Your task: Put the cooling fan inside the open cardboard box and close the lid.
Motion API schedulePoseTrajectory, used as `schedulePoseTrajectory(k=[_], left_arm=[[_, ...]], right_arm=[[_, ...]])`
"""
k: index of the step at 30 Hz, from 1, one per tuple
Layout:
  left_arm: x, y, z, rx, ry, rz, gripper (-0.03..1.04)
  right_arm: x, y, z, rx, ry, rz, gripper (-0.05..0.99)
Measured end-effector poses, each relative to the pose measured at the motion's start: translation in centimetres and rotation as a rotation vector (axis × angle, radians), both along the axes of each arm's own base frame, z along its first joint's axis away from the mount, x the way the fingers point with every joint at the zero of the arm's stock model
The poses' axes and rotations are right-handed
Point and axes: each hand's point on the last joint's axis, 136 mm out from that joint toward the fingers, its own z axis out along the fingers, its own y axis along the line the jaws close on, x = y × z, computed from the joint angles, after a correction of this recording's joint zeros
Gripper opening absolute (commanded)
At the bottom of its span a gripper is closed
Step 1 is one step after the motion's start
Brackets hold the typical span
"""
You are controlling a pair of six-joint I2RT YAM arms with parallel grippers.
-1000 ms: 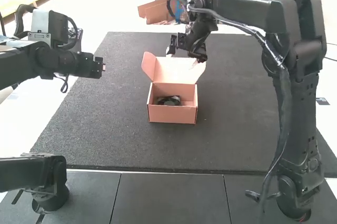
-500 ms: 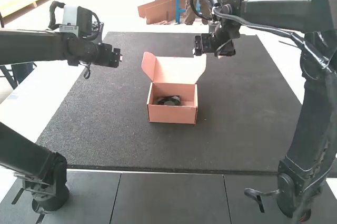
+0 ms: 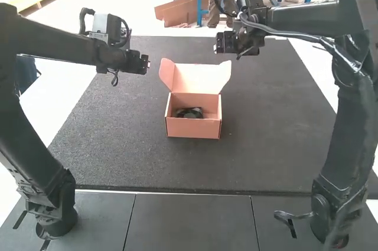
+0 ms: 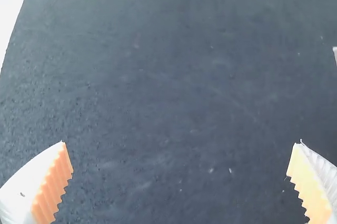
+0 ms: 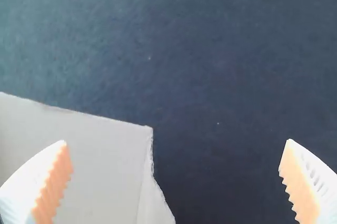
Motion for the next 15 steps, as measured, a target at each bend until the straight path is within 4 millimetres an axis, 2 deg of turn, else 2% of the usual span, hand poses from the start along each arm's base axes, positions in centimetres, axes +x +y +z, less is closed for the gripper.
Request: schedulePoseTrajectory(k=[6, 15], left_arm=[[0.7, -0.2, -1.3, 0.002, 0.025, -0.003, 0.97], [1.4, -1.3, 0.3, -0.041, -0.007, -0.037, 0.97]], right_arm=[[0.0, 1.0, -2.4, 0.003, 0.109, 0.025, 0.9], [-0.6, 1.7, -1.9, 0.043, 0.158, 0.045, 0.9]])
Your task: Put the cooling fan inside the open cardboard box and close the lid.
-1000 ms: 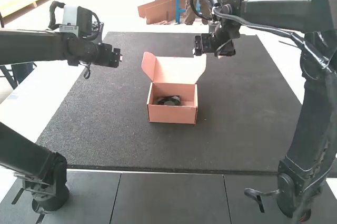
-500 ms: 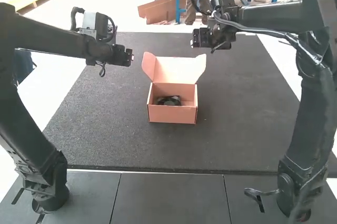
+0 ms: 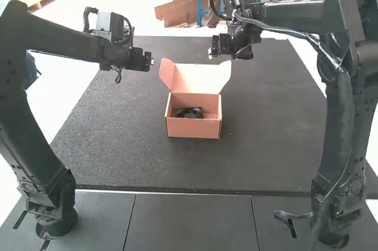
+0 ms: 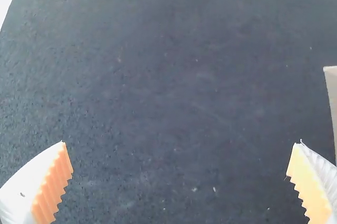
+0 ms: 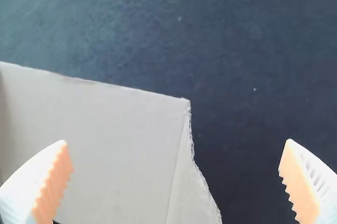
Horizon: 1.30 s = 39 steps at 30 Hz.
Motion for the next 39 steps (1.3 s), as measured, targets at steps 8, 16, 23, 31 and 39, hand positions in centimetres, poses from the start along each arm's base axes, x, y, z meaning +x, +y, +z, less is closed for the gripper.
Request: schedulePoseTrajectory(k=[8, 16, 23, 31, 39], left_arm=[[-0.2, -2.7, -1.9, -0.031, 0.051, -0.055, 0.97], [-0.3, -3.9, -1.6, -0.052, 0.053, -0.078, 0.97], [-0.5, -4.6, -1.6, -0.062, 0.055, -0.088, 0.97], [-0.9, -5.8, -1.6, -0.07, 0.057, -0.108, 0.97], [-0.9, -5.8, -1.6, -0.073, 0.058, -0.106, 0.97]], right_arm=[[-0.4, -0.4, -0.5, 0.0, 0.033, -0.009, 0.9], [-0.9, -1.1, -0.9, 0.008, 0.079, -0.01, 0.83], [-0.9, -1.5, -1.0, 0.018, 0.092, -0.015, 0.66], [-0.9, -1.4, -1.0, 0.023, 0.094, -0.013, 0.44], [-1.0, -1.2, -1.0, 0.035, 0.1, -0.007, 0.19]])
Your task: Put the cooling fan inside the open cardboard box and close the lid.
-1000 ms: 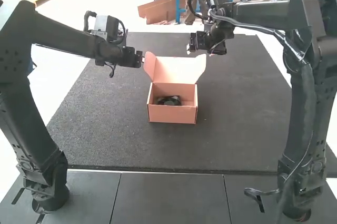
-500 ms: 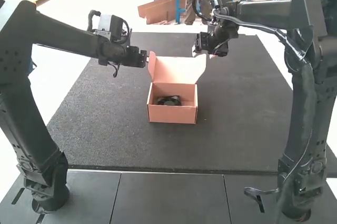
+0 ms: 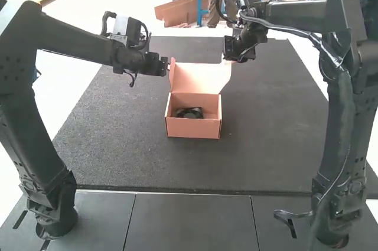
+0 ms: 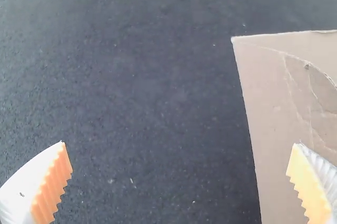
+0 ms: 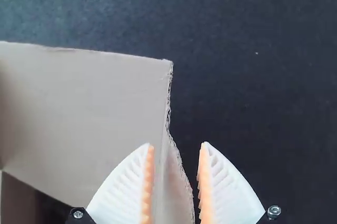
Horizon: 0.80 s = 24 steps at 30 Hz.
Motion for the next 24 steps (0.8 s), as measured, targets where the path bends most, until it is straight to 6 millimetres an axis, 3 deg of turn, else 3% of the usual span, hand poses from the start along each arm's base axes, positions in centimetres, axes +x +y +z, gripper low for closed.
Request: schedulePoseTrajectory(k=[3, 12, 24], left_arm=[[0.0, 0.0, 0.0, 0.0, 0.0, 0.0, 0.97], [0.0, 0.0, 0.0, 0.0, 0.0, 0.0, 0.97], [0.2, 0.0, 0.6, 0.0, 0.01, 0.002, 0.97]], right_arm=[[0.0, 0.1, 0.0, 0.006, 0.003, 0.002, 0.1], [-0.3, 0.4, -0.1, 0.026, 0.021, 0.005, -0.01], [-1.6, 0.3, 0.5, 0.021, 0.086, 0.017, -0.01]])
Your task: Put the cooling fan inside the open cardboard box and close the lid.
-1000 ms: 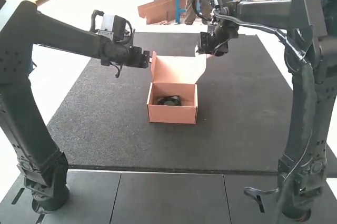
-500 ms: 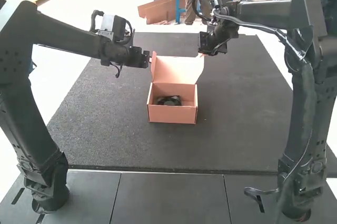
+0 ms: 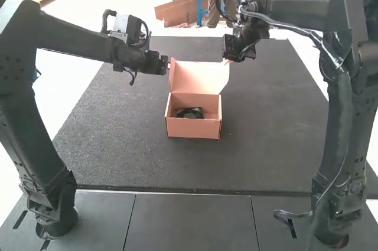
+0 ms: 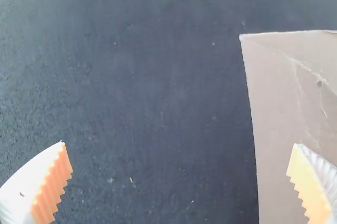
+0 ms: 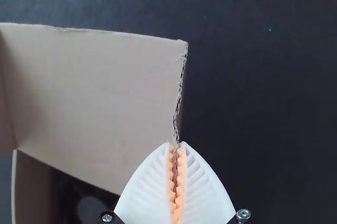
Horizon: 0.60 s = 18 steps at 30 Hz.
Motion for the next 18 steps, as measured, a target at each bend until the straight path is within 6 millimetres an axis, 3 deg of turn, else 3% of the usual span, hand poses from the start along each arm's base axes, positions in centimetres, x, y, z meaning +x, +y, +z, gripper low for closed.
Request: schedulePoseTrajectory(k=[5, 12, 18], left_arm=[[0.5, -0.2, 1.5, -0.004, -0.014, 0.0, 0.97], [0.0, 0.0, 0.8, 0.009, 0.028, 0.0, 0.97], [-0.7, 0.2, 1.7, 0.009, 0.029, 0.0, 0.97]], right_arm=[[-0.7, 0.3, 0.3, -0.002, 0.024, 0.009, -0.01], [-2.1, 1.5, 0.7, 0.002, 0.06, 0.043, -0.01], [-3.1, 1.8, 0.7, 0.005, 0.1, 0.058, -0.01]])
